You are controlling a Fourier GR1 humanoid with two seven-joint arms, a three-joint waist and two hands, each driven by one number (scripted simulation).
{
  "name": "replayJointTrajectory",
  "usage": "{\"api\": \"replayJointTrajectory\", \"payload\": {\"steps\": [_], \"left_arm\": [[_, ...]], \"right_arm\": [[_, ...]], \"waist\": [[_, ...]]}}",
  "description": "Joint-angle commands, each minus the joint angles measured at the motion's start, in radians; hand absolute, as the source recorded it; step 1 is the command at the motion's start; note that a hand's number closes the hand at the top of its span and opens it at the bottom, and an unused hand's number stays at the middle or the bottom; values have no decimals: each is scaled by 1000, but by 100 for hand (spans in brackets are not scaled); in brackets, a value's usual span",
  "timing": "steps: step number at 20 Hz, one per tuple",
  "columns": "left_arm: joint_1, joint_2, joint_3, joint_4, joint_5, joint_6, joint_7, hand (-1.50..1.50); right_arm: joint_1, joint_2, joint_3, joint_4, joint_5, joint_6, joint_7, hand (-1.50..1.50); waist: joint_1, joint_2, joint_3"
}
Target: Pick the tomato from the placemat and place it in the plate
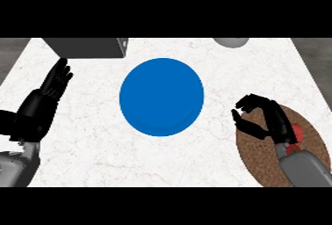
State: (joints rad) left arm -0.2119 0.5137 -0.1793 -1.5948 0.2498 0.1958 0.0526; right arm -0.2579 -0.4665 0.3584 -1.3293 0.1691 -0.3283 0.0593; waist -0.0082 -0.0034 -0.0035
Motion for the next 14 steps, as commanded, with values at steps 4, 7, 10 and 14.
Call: {"api": "replayJointTrajectory", "payload": {"steps": [4,7,10,14], "left_arm": [[-51,-13,20,-14,16,-9,26,0],[-61,25,83,10,42,-69,12,0],[1,-40,36,-19,-27,-34,-21,0],[-42,-21,80,49,3,-80,-26,0]], "right_arm": [[178,258,-88,8,-53,-320,-307,-150],[223,260,-129,-39,-88,-313,-423,-150],[243,188,-149,-169,-37,-322,-346,-150],[313,30,-98,-325,121,-304,-49,-150]], "waist": [[-9,4,7],[-1,2,4],[2,1,3],[-8,0,1]]}}
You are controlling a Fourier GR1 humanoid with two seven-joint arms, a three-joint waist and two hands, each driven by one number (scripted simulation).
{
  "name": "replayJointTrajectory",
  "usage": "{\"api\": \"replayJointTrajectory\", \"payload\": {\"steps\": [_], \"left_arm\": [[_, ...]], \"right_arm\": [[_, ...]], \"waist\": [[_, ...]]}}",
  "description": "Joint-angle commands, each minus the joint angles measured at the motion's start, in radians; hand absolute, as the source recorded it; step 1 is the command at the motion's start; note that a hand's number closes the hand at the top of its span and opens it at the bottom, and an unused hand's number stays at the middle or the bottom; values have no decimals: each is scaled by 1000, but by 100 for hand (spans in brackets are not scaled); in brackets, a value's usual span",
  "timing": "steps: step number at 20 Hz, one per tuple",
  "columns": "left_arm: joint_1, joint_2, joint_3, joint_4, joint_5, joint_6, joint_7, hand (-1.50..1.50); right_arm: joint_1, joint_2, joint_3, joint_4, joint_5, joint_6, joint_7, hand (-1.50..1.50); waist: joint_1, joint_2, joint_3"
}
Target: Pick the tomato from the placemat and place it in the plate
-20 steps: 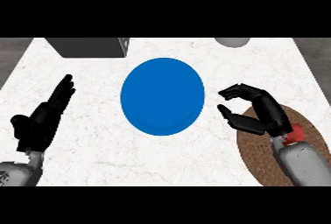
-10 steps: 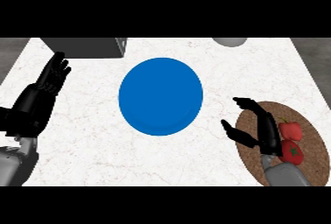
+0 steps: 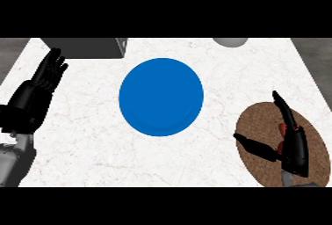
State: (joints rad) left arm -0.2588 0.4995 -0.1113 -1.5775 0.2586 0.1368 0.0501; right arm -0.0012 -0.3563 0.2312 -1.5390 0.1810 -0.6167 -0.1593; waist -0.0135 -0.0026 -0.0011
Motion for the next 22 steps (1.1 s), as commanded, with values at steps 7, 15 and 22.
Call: {"api": "replayJointTrajectory", "payload": {"steps": [7,15,22], "left_arm": [[2,24,22,-23,18,-34,31,0],[1,2,11,-26,-1,-34,24,0],[25,-67,25,-41,-51,-23,5,0]], "right_arm": [[62,-379,12,-165,185,281,637,-150],[-21,-488,78,-327,47,674,1087,-150],[-61,-403,89,-273,120,753,1159,-150]], "waist": [[1,-7,-8],[19,1,-2],[15,2,1]]}}
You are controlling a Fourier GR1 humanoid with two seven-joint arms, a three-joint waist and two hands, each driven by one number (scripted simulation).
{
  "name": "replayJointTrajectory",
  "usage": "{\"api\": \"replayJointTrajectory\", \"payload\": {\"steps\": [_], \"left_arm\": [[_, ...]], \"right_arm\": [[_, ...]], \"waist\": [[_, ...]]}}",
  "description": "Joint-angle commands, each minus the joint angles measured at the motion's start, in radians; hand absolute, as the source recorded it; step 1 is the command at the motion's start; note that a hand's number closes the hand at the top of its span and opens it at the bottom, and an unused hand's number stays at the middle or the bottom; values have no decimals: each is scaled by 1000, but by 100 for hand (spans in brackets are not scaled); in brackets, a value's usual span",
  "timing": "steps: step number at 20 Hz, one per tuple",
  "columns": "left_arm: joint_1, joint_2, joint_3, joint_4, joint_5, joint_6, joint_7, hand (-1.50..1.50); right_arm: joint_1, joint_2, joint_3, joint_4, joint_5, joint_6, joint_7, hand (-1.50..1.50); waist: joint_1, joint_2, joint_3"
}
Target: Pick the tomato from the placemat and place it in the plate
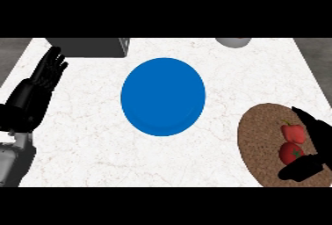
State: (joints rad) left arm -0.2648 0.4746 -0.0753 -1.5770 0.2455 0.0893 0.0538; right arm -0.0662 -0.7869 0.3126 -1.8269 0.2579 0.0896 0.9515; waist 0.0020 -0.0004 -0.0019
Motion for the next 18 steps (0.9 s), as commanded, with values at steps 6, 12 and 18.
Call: {"api": "replayJointTrajectory", "payload": {"steps": [6,12,18], "left_arm": [[10,-51,6,-19,-66,11,18,0],[-27,-49,62,15,-55,-57,37,0],[-13,-106,59,5,-116,-50,36,0]], "right_arm": [[-5,50,7,142,117,80,52,-150],[62,109,-29,110,161,95,91,-150],[28,190,-71,335,222,95,-108,-150]], "waist": [[0,1,2],[-6,-1,2],[-2,1,2]]}}
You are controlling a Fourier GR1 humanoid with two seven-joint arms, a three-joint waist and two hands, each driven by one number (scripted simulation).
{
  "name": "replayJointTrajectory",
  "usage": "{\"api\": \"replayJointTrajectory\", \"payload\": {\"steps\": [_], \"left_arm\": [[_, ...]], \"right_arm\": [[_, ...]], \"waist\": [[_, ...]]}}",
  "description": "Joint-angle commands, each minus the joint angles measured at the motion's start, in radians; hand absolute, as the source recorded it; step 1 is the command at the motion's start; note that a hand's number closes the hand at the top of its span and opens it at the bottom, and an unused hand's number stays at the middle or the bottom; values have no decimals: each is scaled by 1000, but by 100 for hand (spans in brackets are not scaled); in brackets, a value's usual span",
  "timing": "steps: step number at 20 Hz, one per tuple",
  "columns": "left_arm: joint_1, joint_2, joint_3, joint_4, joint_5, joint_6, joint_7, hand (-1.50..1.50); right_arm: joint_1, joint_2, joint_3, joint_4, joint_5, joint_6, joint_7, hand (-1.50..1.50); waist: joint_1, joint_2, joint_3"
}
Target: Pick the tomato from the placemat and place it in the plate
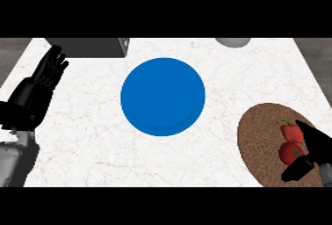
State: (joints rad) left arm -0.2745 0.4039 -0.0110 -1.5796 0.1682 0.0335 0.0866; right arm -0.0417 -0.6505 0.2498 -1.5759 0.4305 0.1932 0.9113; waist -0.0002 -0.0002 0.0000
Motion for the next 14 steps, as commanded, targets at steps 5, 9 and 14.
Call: {"api": "replayJointTrajectory", "payload": {"steps": [5,9,14], "left_arm": [[65,-41,19,-102,-44,-5,47,0],[66,-55,27,-69,-49,-32,11,0],[41,-49,59,-68,-30,-55,50,0]], "right_arm": [[59,94,-28,67,66,12,-82,-150],[-74,92,-73,256,80,79,-108,-150],[26,130,-69,242,155,-68,-249,150]], "waist": [[1,-1,0],[8,1,0],[2,-1,1]]}}
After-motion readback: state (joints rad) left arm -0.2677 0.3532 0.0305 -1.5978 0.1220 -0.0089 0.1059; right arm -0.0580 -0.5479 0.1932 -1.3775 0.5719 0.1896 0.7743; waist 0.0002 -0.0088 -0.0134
